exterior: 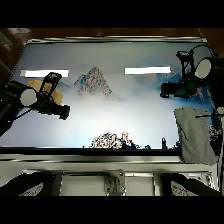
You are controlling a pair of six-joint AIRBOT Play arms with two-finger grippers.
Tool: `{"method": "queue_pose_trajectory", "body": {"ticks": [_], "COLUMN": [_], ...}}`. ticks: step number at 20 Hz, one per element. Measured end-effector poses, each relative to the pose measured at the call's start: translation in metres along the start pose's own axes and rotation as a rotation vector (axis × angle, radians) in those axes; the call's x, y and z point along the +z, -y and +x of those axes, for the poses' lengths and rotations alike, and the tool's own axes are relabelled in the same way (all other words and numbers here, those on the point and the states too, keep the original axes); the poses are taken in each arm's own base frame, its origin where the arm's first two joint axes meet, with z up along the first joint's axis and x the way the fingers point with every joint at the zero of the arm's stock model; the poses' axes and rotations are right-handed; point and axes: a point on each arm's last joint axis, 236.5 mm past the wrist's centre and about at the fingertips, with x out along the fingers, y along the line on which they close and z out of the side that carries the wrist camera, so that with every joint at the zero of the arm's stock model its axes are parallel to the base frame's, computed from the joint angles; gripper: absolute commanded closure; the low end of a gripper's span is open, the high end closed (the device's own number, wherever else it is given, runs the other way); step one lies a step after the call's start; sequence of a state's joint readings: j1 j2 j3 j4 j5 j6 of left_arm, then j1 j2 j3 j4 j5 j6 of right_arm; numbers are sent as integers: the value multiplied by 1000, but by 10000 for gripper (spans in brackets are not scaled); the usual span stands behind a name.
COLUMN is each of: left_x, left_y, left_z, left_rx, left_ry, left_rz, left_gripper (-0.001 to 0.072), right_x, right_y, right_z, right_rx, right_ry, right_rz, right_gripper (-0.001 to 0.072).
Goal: Fold the shirts.
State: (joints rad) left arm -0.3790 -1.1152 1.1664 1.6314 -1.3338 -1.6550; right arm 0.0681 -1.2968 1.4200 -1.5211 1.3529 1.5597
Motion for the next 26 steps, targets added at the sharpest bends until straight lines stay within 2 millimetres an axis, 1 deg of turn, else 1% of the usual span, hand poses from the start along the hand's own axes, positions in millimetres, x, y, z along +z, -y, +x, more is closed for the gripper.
{"method": "queue_pose_trajectory", "body": {"ticks": [3, 5, 8, 9, 10, 11, 13, 15, 16, 17, 18, 19, 20, 21, 23, 24, 26], "left_x": [13, 18, 21, 24, 29, 36, 51, 67, 70, 70, 66, 58, 50, 41, 27, 23, 27], "left_y": [1, 2, 9, 10, 4, -11, -48, -105, -132, -160, -183, -204, -220, -232, -249, -255, -266], "left_z": [0, -1, 1, 3, 6, 9, 18, 28, 34, 43, 52, 64, 75, 87, 107, 117, 132], "left_rx": [-5, -9, -40, -40, -24, 20, 95, 173, 196, 209, 209, 204, 191, 177, 149, 141, 135], "left_ry": [55, 75, 85, 91, 100, 108, 106, 89, 74, 50, 20, -17, -49, -83, -128, -139, -114], "left_rz": [0, -1, -10, -11, -18, -31, -79, -180, -248, -325, -399, -470, -531, -582, -656, -678, -699], "left_gripper": [7, 7, 6, 4, -1, -1, -2, -2, -2, -2, -3, -3, -3, -3, -4, -4, -3], "right_x": [3, 5, 6, 7, 8, 8, 9, 10, 10, 11, 11, 12, 12, 13, 13, 13, 13], "right_y": [-1, -1, -2, -2, -2, -3, -6, -12, -15, -18, -20, -23, -25, -27, -30, -32, -35], "right_z": [0, 0, 0, 0, 0, 0, 0, 0, 0, -1, -1, -1, -1, -1, -2, -2, -2], "right_rx": [4, 5, 7, 8, 10, 12, 27, 53, 65, 77, 84, 93, 101, 109, 125, 134, 144], "right_ry": [12, 19, 27, 29, 34, 34, 36, 40, 43, 45, 46, 47, 51, 53, 53, 53, 54], "right_rz": [1, 1, 2, 2, 2, 3, 7, 13, 16, 18, 19, 21, 23, 25, 29, 31, 34], "right_gripper": [21, 21, 21, 21, 21, 21, 21, 21, 21, 21, 21, 22, 21, 21, 21, 22, 21]}}
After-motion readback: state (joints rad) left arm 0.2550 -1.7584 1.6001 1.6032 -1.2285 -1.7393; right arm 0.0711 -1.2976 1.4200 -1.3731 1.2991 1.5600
